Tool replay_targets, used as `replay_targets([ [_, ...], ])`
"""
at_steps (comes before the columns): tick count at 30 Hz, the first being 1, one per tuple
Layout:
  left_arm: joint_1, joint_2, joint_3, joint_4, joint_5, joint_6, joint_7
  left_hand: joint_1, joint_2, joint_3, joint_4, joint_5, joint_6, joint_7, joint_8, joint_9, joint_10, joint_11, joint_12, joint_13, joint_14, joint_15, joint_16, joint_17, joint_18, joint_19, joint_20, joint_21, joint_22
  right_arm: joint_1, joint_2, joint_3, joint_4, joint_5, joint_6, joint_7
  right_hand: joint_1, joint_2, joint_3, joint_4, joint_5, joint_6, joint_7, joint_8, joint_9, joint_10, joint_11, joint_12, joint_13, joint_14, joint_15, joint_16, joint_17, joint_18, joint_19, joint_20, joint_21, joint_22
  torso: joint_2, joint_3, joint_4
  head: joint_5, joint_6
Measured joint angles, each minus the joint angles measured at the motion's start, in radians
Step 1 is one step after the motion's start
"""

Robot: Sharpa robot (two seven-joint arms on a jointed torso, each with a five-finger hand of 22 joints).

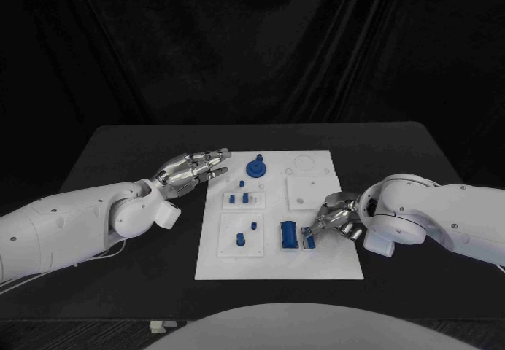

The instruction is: Assemble the parts on the task board

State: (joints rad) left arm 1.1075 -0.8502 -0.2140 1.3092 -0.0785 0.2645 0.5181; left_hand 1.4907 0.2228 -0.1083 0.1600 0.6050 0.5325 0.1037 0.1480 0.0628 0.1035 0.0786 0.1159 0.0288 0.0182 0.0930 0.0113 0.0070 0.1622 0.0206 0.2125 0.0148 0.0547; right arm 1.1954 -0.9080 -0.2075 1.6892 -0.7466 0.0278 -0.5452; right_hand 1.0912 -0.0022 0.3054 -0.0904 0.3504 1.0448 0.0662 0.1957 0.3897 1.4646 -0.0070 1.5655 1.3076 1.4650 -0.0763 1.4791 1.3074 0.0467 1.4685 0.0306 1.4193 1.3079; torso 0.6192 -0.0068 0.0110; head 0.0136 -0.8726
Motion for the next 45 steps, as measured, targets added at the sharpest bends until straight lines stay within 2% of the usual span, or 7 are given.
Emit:
replay_targets([
  [11,-0.001,0.001,0.0,-0.001,0.0,0.002,-0.001,0.0,0.0,0.003,-0.003,0.004,0.0,0.0,0.0,0.0,0.0,0.0,0.0,0.0,0.0,0.0,0.0,0.0,0.0,0.0,0.0,0.0,0.0,-0.001,0.0,-0.001,-0.001,-0.003,-0.001,0.0,-0.026,0.004,-0.022,0.03,-0.021,-0.002,-0.002,0.003,-0.006,0.0,0.0,0.0,0.0,0.0,0.0,0.0,-0.002,0.0,0.0,0.0,-0.01,0.0,0.0,-0.0001,0.0,0.0,0.0],
  [17,-0.001,0.001,0.0,-0.001,0.0,0.003,-0.001,0.0,0.0,0.003,-0.003,0.004,0.0,0.0,0.0,0.0,0.0,0.0,0.0,0.0,0.0,0.0,0.0,0.0,0.0,0.0,0.0,0.0,0.0,-0.002,0.002,-0.001,-0.002,-0.005,0.001,-0.003,-0.058,-0.014,-0.06,0.068,-0.105,-0.008,0.0,0.003,-0.015,0.0,0.0,0.0,0.0,0.0,0.0,0.0,-0.006,0.0,0.0,0.0,-0.017,0.0,0.0,0.0,0.0,0.001,0.0],
  [22,-0.001,0.001,0.0,-0.001,0.0,0.004,-0.001,0.0,0.0,0.003,-0.003,0.004,0.0,0.0,0.0,0.0,0.0,0.0,0.0,0.0,0.0,0.0,0.0,0.0,0.0,0.0,0.0,0.0,0.0,-0.002,0.002,-0.001,-0.002,-0.005,0.002,-0.004,-0.082,-0.031,-0.096,0.101,-0.13,-0.011,0.003,0.003,-0.02,0.0,0.0,0.0,0.0,0.0,0.0,0.0,-0.006,0.0,0.0,0.0,-0.017,0.0,0.0,0.0,0.0,0.002,0.0],
  [27,-0.002,0.001,0.0,-0.001,0.0,0.005,-0.002,0.0,0.0,0.003,-0.003,0.004,0.0,0.0,0.0,0.0,0.0,0.0,0.0,0.0,0.0,0.0,0.0,0.0,0.0,0.0,0.0,0.0,0.0,-0.002,0.003,-0.001,-0.002,-0.007,0.004,-0.006,-0.085,-0.033,-0.135,0.121,-0.202,-0.011,0.003,0.003,-0.023,0.0,0.0,0.0,0.0,0.0,0.0,0.0,-0.006,0.0,0.0,0.0,-0.017,0.0,0.0,-0.0001,0.0,0.002,0.0],
  [32,-0.002,0.001,0.0,-0.002,0.0,0.005,-0.002,0.0,0.0,0.003,-0.003,0.004,0.0,0.0,0.0,0.0,0.0,0.0,0.0,0.0,0.0,0.0,0.0,0.0,0.0,0.0,0.0,0.0,0.0,-0.002,0.002,-0.001,0.0,-0.008,0.005,-0.007,-0.085,-0.033,-0.162,0.143,-0.244,-0.011,0.003,0.003,-0.026,0.0,0.0,0.0,0.0,0.0,0.0,0.0,-0.006,0.0,0.0,0.0,-0.017,0.0,0.0,-0.0001,0.0,0.002,0.0],
  [39,-0.002,0.001,0.0,-0.002,0.0,0.005,-0.003,0.0,0.0,0.003,-0.003,0.004,0.0,0.0,0.0,0.0,0.0,0.0,0.0,0.0,0.0,0.0,0.0,0.0,0.0,0.0,0.0,0.0,0.0,-0.003,0.0,-0.001,0.0,-0.009,0.005,-0.007,-0.093,-0.025,-0.186,0.167,-0.25,-0.011,0.003,0.008,-0.027,0.0,0.0,0.0,0.0,0.0,0.0,0.0,-0.006,0.0,0.0,0.0,-0.017,0.0,0.0,0.0,0.0,0.004,0.0],
  [45,-0.002,0.001,0.0,-0.002,0.0,0.005,-0.003,0.0,0.0,0.003,-0.003,0.004,0.0,0.0,0.0,0.0,0.0,0.0,0.0,0.0,0.0,0.0,0.0,0.0,0.0,0.0,0.0,0.0,0.0,-0.003,-0.001,-0.001,0.0,-0.009,0.006,-0.009,-0.065,-0.007,-0.193,0.167,-0.137,-0.011,0.003,0.013,-0.03,0.0,0.0,0.0,0.0,0.0,0.0,0.0,-0.006,0.0,0.0,0.0,-0.017,0.0,0.0,0.0,0.0,0.002,0.0],
])
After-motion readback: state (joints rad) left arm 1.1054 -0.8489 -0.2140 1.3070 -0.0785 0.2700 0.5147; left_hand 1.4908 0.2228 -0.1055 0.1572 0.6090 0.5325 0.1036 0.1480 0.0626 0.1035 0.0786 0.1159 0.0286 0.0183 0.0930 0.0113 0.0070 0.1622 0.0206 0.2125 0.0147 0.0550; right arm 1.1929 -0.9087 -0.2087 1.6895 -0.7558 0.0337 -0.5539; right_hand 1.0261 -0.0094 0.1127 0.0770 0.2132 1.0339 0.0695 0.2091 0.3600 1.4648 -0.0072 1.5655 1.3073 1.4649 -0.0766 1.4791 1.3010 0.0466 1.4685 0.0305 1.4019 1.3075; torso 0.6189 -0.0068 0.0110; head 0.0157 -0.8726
